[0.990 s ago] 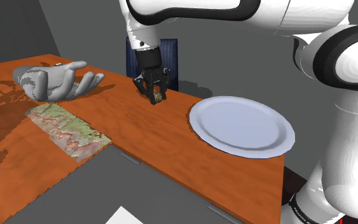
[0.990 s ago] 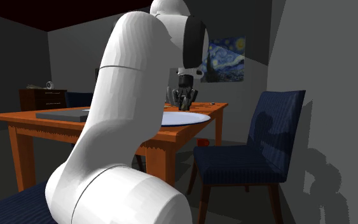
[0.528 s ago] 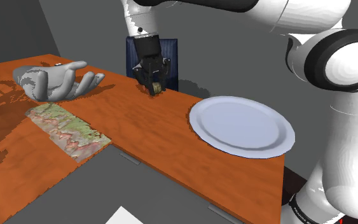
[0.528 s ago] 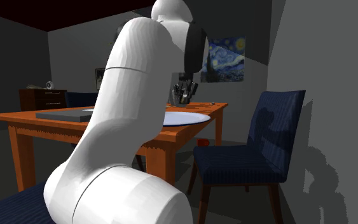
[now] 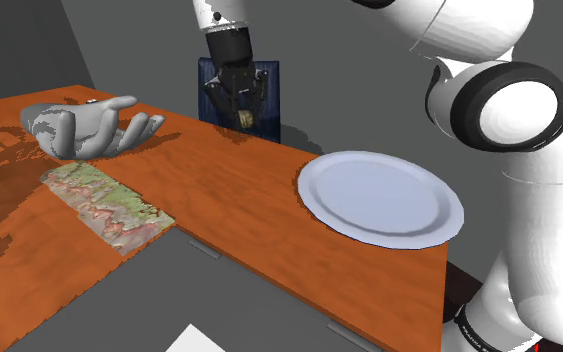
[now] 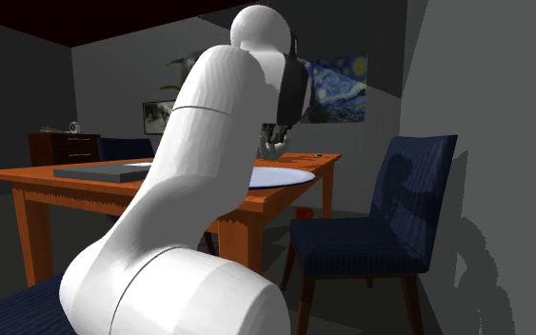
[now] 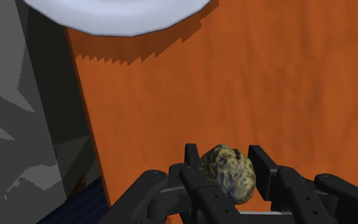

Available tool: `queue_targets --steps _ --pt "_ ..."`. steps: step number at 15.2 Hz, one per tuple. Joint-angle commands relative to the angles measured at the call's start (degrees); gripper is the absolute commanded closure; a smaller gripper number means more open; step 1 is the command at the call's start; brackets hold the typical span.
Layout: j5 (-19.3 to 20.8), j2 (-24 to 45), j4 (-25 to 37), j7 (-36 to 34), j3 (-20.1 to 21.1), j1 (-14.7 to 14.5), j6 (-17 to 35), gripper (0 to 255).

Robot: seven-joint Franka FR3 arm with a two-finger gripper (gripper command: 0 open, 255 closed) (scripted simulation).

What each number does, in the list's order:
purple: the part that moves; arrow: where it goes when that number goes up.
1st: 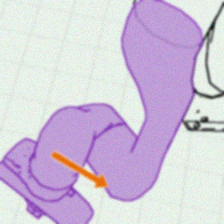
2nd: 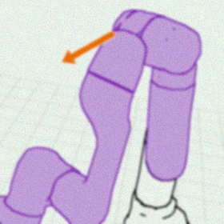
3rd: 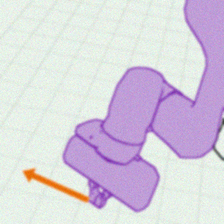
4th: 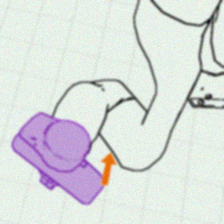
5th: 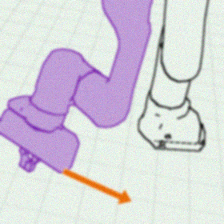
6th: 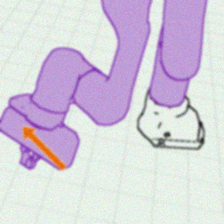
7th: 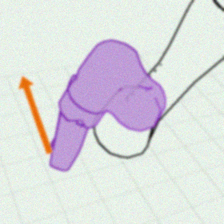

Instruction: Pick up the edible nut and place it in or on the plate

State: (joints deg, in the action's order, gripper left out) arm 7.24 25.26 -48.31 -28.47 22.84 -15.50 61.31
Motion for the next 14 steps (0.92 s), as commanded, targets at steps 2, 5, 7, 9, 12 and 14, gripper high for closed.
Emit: queue_targets --steps 2,5,7,9,12,14 --pt "-1.11 -3.21 -3.54 0.24 0.25 1.37 0.37 255" --pt "-5.4 -14.87 -19.98 2.03 0.44 5.98 5.69 255" --pt "-7.69 -21.24 -27.85 3.58 -0.13 7.69 7.63 255" --pt "-9.62 -27.05 -34.48 5.19 -0.92 8.82 8.84 255" --pt "-11.93 -35.08 -42.89 7.57 -2.43 9.66 9.66 255" --pt "-13.1 -40.09 -47.75 9.07 -3.51 9.89 9.69 255"
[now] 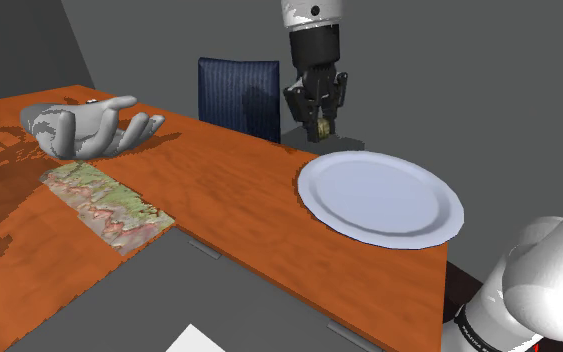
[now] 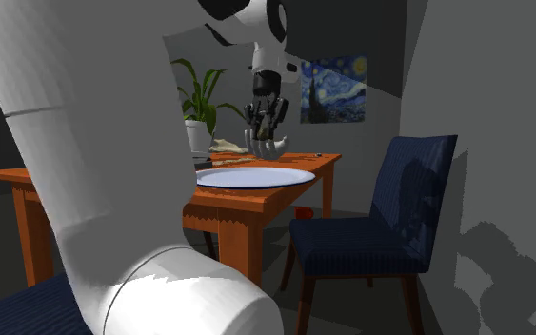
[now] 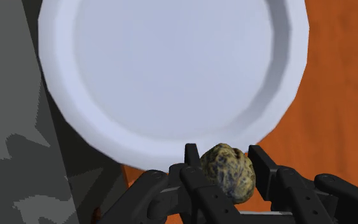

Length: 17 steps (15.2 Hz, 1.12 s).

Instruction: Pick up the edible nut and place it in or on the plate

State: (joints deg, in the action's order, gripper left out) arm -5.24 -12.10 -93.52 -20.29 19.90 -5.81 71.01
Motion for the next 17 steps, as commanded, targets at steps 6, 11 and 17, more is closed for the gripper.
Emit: queue_targets --steps 6,11,17 --pt "-2.62 -16.66 -14.48 4.7 -4.08 -0.31 -1.85 255" --pt "-3.01 -21.42 -20.48 5.8 -5.0 -0.78 -0.64 255" --pt "-3.41 -23.19 -26.54 6.15 -4.72 -1.05 3.67 255"
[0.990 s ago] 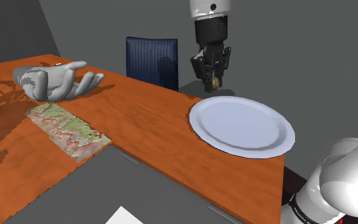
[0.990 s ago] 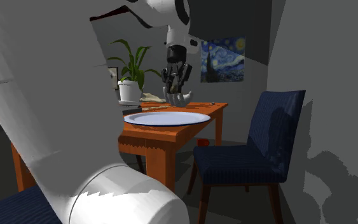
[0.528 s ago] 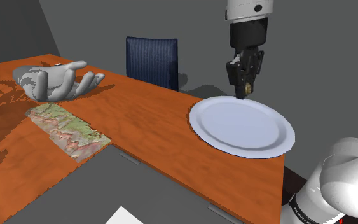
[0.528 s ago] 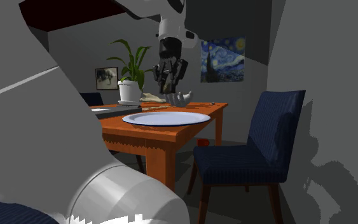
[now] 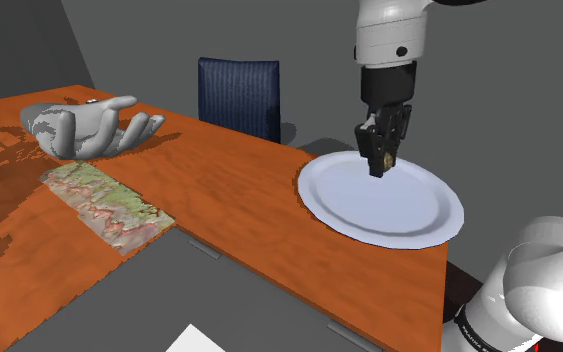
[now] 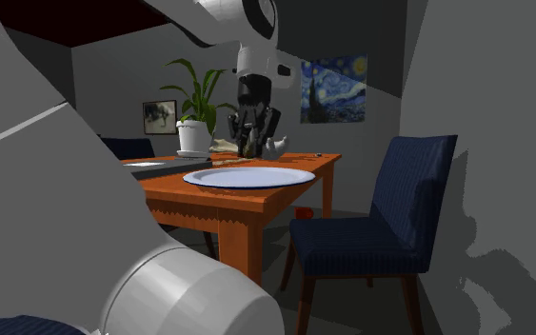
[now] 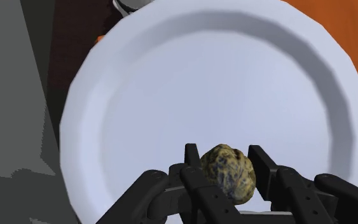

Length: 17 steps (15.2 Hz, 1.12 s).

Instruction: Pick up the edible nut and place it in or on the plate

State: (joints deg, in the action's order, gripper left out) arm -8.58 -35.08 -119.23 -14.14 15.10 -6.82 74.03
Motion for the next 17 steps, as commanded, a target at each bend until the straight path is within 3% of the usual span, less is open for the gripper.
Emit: queue_targets --steps 1,5,12,13,17 --pt "-0.15 -0.46 -1.8 0.06 0.14 -0.09 1.37 255" --pt "-0.43 -1.33 -5.41 0.24 0.38 -0.26 4.11 255" --pt "-0.43 -1.33 -5.4 0.24 0.38 -0.26 4.1 255" --pt "-0.43 -1.33 -5.4 0.24 0.38 -0.26 4.1 0" --pt "-0.43 -1.33 -5.4 0.24 0.38 -0.26 4.1 0"
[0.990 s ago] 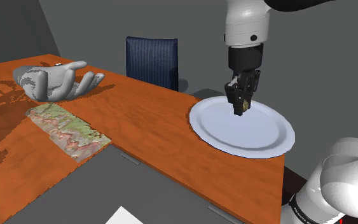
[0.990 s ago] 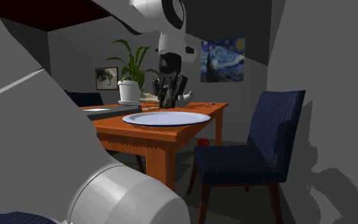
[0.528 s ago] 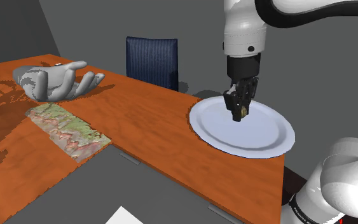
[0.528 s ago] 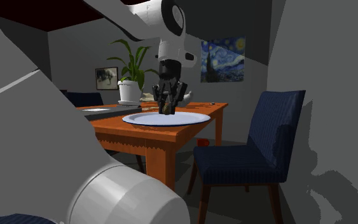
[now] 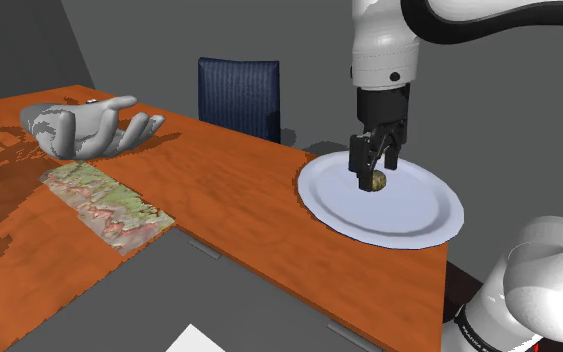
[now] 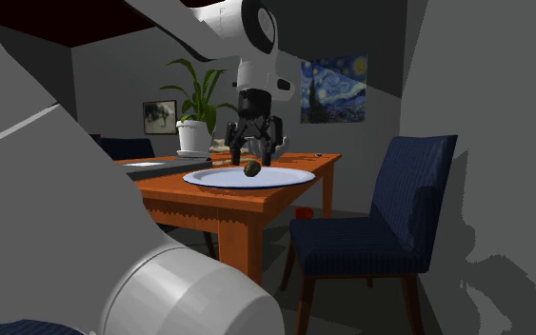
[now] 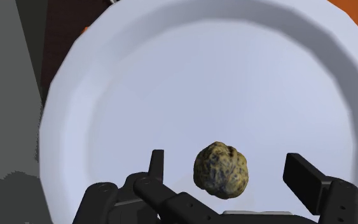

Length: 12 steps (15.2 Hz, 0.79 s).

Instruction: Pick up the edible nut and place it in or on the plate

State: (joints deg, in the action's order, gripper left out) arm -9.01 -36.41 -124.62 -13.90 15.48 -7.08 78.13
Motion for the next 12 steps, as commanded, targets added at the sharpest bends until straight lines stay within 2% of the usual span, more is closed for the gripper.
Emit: queue_targets --steps 1,5,12 --pt "0.0 0.0 0.0 0.0 0.0 0.0 0.0 0" --pt "0.81 4.02 10.2 -0.69 -0.21 0.62 -6.2 0" --pt "0.81 4.02 10.2 -0.69 -0.21 0.62 -6.2 0"
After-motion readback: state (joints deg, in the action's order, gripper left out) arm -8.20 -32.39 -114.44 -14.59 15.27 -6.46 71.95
